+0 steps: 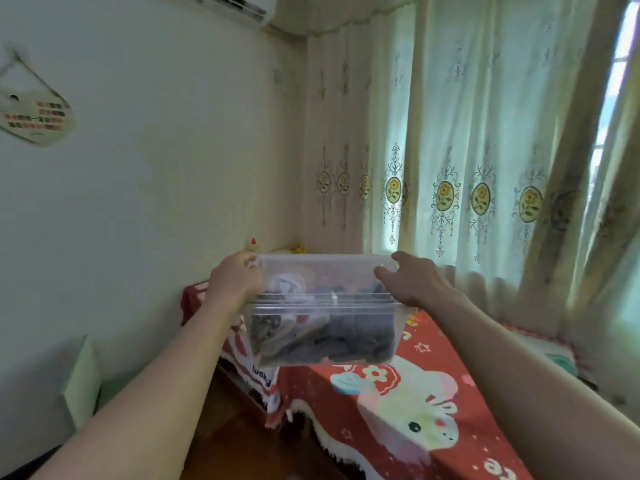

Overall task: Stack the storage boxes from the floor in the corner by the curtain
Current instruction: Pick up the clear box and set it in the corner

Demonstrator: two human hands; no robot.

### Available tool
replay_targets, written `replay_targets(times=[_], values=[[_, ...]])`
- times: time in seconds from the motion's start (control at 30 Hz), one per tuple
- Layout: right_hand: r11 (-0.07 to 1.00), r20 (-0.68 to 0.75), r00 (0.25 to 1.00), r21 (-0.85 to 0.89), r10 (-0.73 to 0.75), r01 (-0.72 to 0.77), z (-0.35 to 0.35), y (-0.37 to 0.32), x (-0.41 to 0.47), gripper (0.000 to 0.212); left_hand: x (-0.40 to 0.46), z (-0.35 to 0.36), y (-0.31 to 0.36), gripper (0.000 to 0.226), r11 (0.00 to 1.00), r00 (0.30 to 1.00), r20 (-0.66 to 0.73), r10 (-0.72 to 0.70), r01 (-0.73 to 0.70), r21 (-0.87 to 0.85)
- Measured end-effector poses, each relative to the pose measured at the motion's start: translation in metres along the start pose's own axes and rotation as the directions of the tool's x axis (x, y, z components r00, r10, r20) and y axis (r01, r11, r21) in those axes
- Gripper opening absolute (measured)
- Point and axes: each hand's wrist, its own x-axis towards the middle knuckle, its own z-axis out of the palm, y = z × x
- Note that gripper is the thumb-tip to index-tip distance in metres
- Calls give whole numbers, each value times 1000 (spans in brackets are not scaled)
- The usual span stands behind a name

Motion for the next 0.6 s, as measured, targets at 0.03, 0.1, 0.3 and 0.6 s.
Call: replay_targets(times=[0.03, 0.1, 0.3, 0.6], values=[[1000, -14, 1000, -16, 26, -26, -6, 11, -7, 69, -3, 8, 8, 39, 1000, 999, 21, 26, -26, -9], [995, -45, 995, -43, 85, -87, -17, 33, -24, 69, -11, 25, 25, 38, 997, 995, 70, 65, -61, -53], [965, -133, 968, -128, 214, -231, -55, 91, -68, 68, -37, 72, 71, 36, 971, 964, 205, 170, -128, -204], [898, -214, 899, -141, 383, -416, -119, 178, -138, 67, -100, 129, 165, 48, 925, 887, 346, 306, -190, -330]])
